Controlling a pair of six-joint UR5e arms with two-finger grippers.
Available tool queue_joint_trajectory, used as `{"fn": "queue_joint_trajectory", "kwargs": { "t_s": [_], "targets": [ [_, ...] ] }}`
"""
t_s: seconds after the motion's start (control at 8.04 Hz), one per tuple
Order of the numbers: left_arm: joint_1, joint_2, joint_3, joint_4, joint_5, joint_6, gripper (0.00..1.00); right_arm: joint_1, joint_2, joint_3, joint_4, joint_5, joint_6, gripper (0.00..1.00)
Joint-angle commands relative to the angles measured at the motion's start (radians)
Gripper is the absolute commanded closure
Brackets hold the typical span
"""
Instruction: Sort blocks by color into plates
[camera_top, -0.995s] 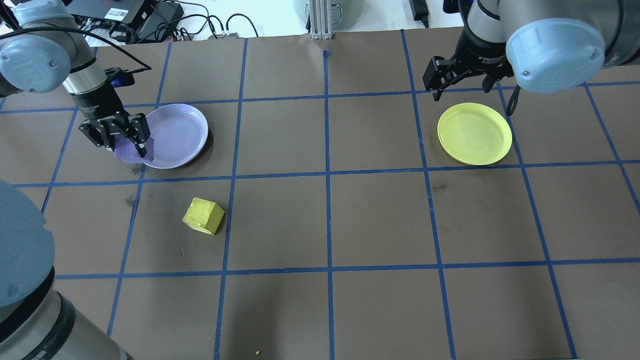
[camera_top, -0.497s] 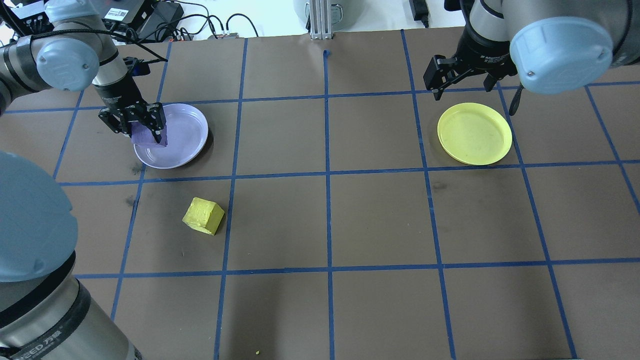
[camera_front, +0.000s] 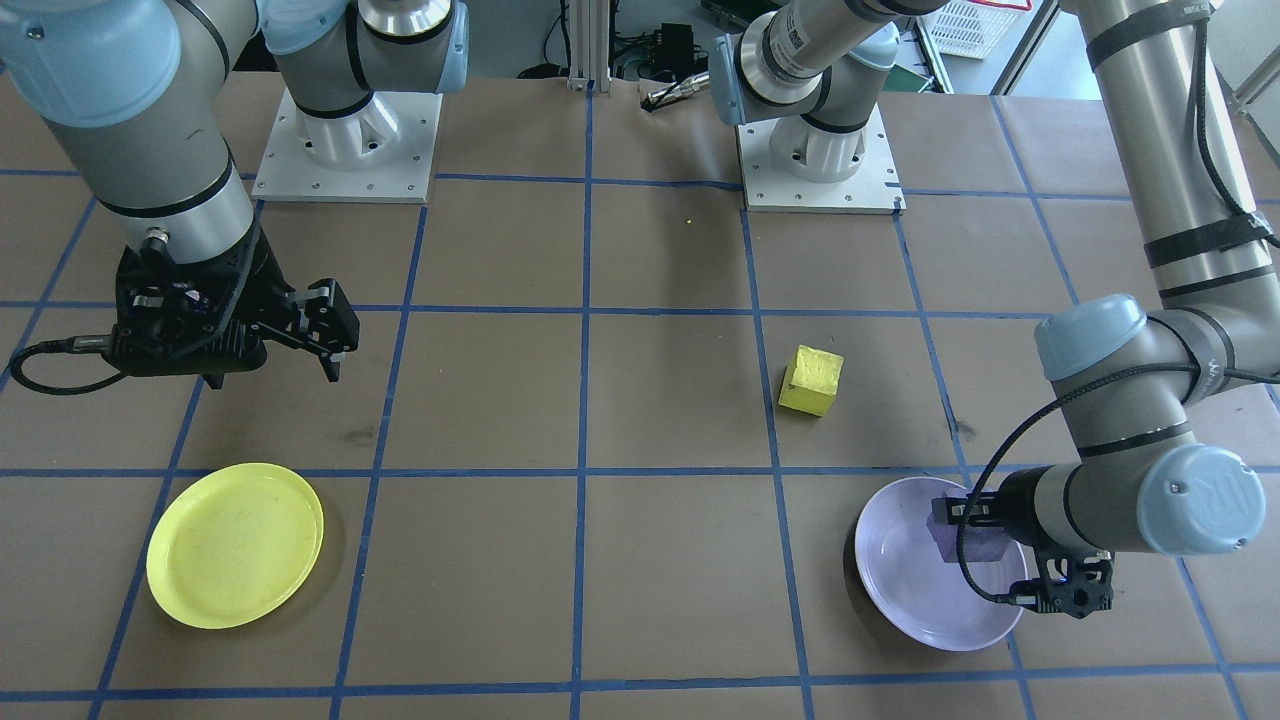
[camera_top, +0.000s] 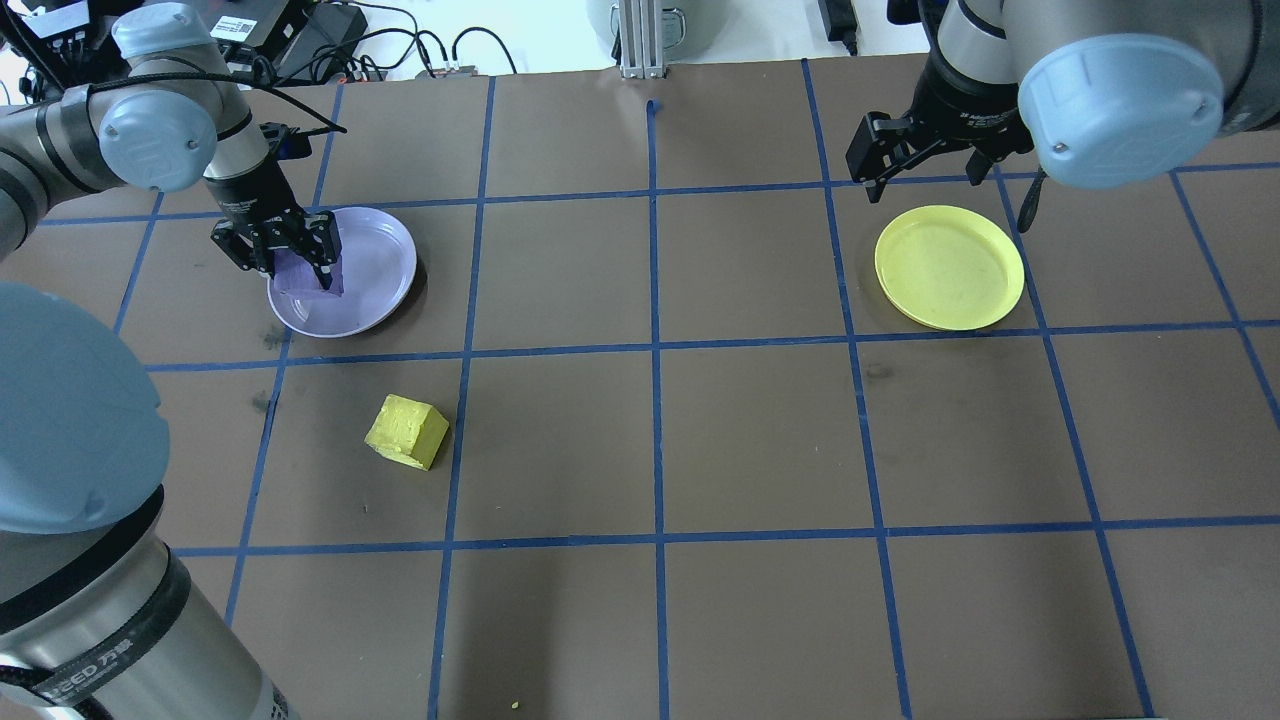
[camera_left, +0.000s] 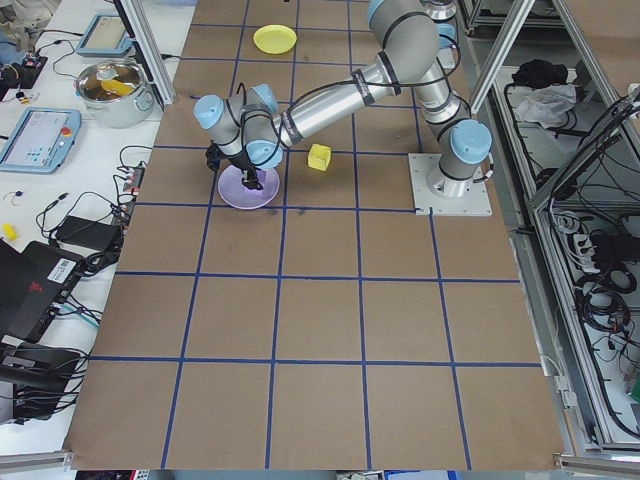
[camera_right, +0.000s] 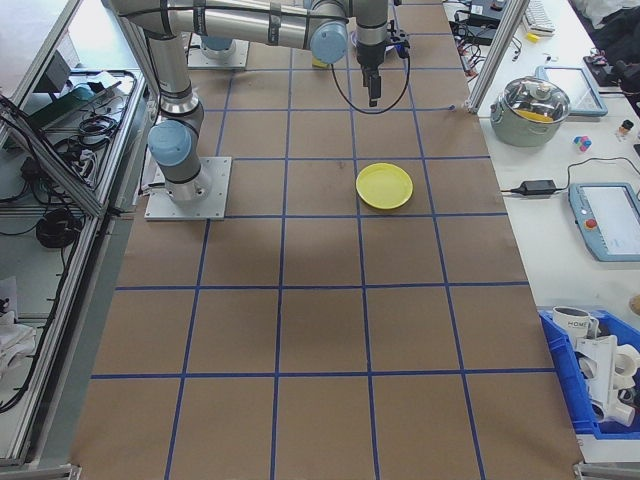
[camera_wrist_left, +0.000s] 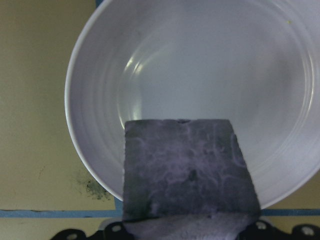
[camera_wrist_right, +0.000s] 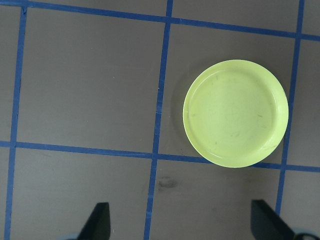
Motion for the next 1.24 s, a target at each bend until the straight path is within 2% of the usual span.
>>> {"fn": "queue_joint_trajectory", "kwargs": {
  "t_s": [0.0, 0.37, 0.62, 0.87, 1.12],
  "targets": [
    [0.0, -0.006, 0.001, 0.013, 0.001, -0.001, 0.0, 0.0, -0.006, 0.0, 0.009, -0.003, 0.009, 0.0],
    [-0.011, 0.06, 0.001, -0.019, 0.006, -0.001, 0.0, 0.0, -0.006, 0.005, 0.007, 0.02, 0.009, 0.0],
    [-0.055, 0.187, -0.029, -0.039, -0.055, 0.017, 0.0, -0.002, -0.003, 0.005, 0.006, 0.019, 0.01, 0.0],
    [-0.151, 0.261, -0.138, -0.038, -0.056, 0.116, 0.0, -0.002, 0.0, 0.005, -0.009, 0.02, 0.009, 0.0],
    [-0.176, 0.406, -0.362, 0.026, -0.065, 0.212, 0.03, 0.0, 0.0, 0.005, -0.009, 0.013, -0.004, 0.0]
  ]
}}
